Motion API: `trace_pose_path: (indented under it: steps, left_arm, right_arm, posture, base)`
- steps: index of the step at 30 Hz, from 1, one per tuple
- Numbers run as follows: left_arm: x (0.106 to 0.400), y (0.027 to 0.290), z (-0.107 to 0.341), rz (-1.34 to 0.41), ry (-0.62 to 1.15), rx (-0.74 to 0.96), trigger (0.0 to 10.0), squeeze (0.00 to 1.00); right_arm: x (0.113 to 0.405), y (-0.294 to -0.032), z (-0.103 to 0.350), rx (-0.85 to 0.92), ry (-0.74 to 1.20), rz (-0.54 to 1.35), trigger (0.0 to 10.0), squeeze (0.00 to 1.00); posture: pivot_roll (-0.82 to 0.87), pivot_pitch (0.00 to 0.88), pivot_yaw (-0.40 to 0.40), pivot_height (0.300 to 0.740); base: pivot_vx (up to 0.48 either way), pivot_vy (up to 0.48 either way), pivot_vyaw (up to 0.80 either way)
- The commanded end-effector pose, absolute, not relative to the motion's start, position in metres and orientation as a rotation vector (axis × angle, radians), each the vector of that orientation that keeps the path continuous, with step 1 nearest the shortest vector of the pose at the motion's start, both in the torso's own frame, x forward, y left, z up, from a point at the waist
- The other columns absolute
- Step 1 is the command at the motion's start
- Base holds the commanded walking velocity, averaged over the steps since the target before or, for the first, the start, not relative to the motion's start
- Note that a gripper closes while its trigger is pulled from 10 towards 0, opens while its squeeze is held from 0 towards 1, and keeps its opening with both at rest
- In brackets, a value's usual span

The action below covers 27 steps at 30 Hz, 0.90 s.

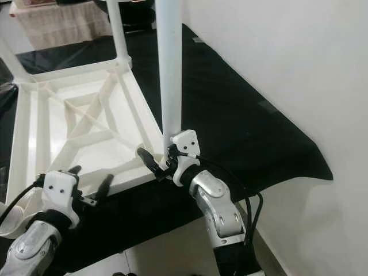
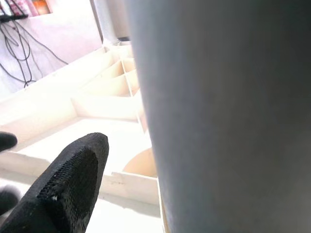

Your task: Building children table

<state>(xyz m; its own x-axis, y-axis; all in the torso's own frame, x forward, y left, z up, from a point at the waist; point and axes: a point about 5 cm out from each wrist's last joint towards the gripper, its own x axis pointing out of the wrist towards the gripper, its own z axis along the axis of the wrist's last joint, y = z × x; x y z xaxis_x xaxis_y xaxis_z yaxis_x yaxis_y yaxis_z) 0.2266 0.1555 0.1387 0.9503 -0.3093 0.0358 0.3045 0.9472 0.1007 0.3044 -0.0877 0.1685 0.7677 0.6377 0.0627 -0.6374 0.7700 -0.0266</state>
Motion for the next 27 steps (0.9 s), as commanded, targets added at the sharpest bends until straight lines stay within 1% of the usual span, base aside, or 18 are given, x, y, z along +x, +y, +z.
trace_pose_path:
  steps: [1, 5, 8, 13, 16, 19, 23, 24, 25, 27]
  left_arm:
    - [0.222, 0.149, 0.14, -0.373, -0.044, 0.081, 10.0, 0.0]
    - [0.217, 0.144, 0.148, -0.442, -0.062, 0.067, 10.0, 0.0]
    - [0.21, 0.141, 0.171, -0.522, -0.118, 0.076, 10.0, 0.0]
    - [0.201, 0.142, 0.192, -0.521, -0.175, 0.096, 10.0, 0.0]
    - [0.194, 0.141, 0.193, -0.527, -0.171, 0.095, 10.0, 0.0]
    - [0.183, 0.141, 0.191, -0.545, -0.136, 0.056, 10.0, 0.0]
    - [0.177, 0.143, 0.191, -0.562, -0.113, 0.044, 10.0, 0.0]
    - [0.171, 0.147, 0.196, -0.582, -0.109, 0.002, 10.0, 0.0]
    - [0.171, 0.147, 0.196, -0.582, -0.109, 0.002, 10.0, 0.0]
    - [0.162, 0.156, 0.203, -0.612, -0.092, -0.005, 10.0, 0.0]
  right_arm:
    - [0.301, -0.081, 0.161, -0.016, -0.045, 0.724, 10.0, 0.0]
    - [0.302, -0.081, 0.157, -0.024, -0.03, 0.717, 10.0, 0.0]
    - [0.302, -0.08, 0.154, -0.018, -0.018, 0.718, 10.0, 0.0]
    - [0.306, -0.087, 0.155, 0.0, -0.038, 0.704, 10.0, 0.0]
    - [0.309, -0.09, 0.156, -0.005, -0.042, 0.703, 10.0, 0.0]
    - [0.312, -0.092, 0.155, -0.015, -0.041, 0.699, 10.0, 0.0]
    - [0.315, -0.094, 0.155, -0.016, -0.041, 0.695, 10.0, 0.0]
    - [0.316, -0.095, 0.154, -0.014, -0.033, 0.687, 10.0, 0.0]
    - [0.316, -0.095, 0.154, -0.014, -0.033, 0.687, 10.0, 0.0]
    - [0.318, -0.095, 0.149, -0.033, -0.009, 0.669, 10.0, 0.0]
  posture:
    - [0.07, 0.181, 0.001, 0.74]
    - [0.07, 0.183, 0.001, 0.74]
    - [0.08, 0.184, 0.004, 0.74]
    - [0.09, 0.184, 0.006, 0.74]
    - [0.09, 0.183, 0.008, 0.74]
    - [0.1, 0.183, 0.01, 0.74]
    - [0.11, 0.184, 0.008, 0.74]
    - [0.11, 0.187, 0.006, 0.74]
    - [0.11, 0.187, 0.006, 0.74]
    - [0.12, 0.188, 0.006, 0.74]
  base:
    - [0.0, 0.0, 0.0]
    - [0.0, 0.0, 0.0]
    - [0.0, 0.0, 0.0]
    - [0.0, 0.0, 0.0]
    - [0.0, 0.0, 0.8]
    - [0.0, 0.0, 0.8]
    - [0.0, 0.0, 0.8]
    - [0.0, 0.0, 0.8]
    - [0.0, 0.0, 0.8]
    - [0.0, 0.0, 0.0]
